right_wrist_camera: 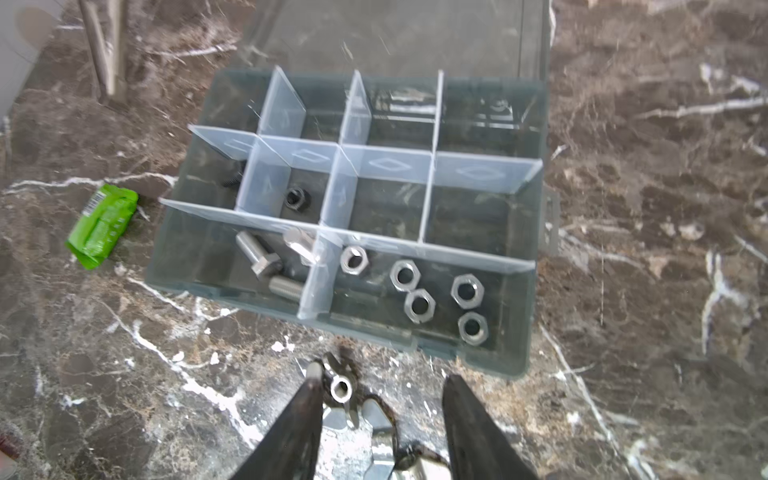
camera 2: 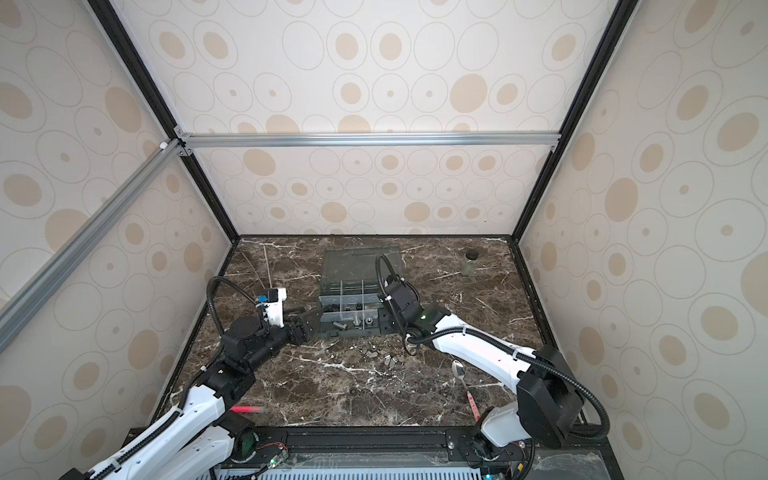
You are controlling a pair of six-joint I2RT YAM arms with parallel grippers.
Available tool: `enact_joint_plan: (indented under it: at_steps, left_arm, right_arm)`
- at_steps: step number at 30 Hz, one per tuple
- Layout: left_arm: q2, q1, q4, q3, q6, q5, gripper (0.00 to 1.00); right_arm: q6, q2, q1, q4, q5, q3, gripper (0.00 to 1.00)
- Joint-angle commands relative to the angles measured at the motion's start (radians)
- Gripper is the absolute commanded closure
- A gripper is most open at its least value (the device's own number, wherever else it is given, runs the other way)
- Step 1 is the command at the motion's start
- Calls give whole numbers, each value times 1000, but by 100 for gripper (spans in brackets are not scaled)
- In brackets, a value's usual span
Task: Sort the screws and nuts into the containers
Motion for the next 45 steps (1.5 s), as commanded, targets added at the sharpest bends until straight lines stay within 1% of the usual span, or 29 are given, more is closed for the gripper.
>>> enact_joint_plan:
  at_steps: [1, 14, 17, 19, 21, 24, 26, 30, 34, 36, 37, 38, 41, 45]
  left_arm:
    - [-6, 7, 24, -1, -11, 15, 25]
    - [1, 7, 8, 4, 10, 25, 26]
    - [8, 6, -35, 24, 49, 41, 27]
    - [17, 5, -75, 47, 108, 97, 29]
    - [29, -8, -145, 74, 166, 120, 30]
    - [49, -51, -247, 99, 242, 113, 30]
    - [70, -96, -287, 108, 255, 87, 30]
    - [140, -234, -351, 138, 284, -1, 31]
    - [277, -361, -491, 245, 383, -106, 33]
    - [339, -392, -551, 306, 428, -135, 35]
    - [361, -401, -561, 326, 454, -122, 36]
    - [372, -410, -563, 338, 483, -112, 37]
    - [391, -452, -586, 372, 575, -157, 37]
    - [417, -472, -653, 402, 684, -159, 37]
  right_arm:
    - [50, -26, -5, 8, 13, -36, 50]
    - [52, -44, -6, -1, 33, -48, 50]
    - [52, -44, -5, -2, 37, -48, 50]
    - [52, -46, -5, -2, 41, -46, 50]
    - [53, -46, -6, -5, 44, -45, 50]
    - [53, -49, -5, -9, 51, -46, 50]
    - [52, -49, -4, -11, 55, -44, 50]
    - [52, -49, -4, -20, 61, -42, 49]
    - [50, -55, -4, -28, 69, -42, 50]
    - [50, -59, -4, -32, 74, -43, 50]
    - [51, -63, -5, -33, 78, -45, 49]
    - [49, -68, -5, -35, 80, -48, 49]
    - [54, -86, -5, -40, 92, -61, 49]
    - [65, -118, -4, -42, 116, -85, 49]
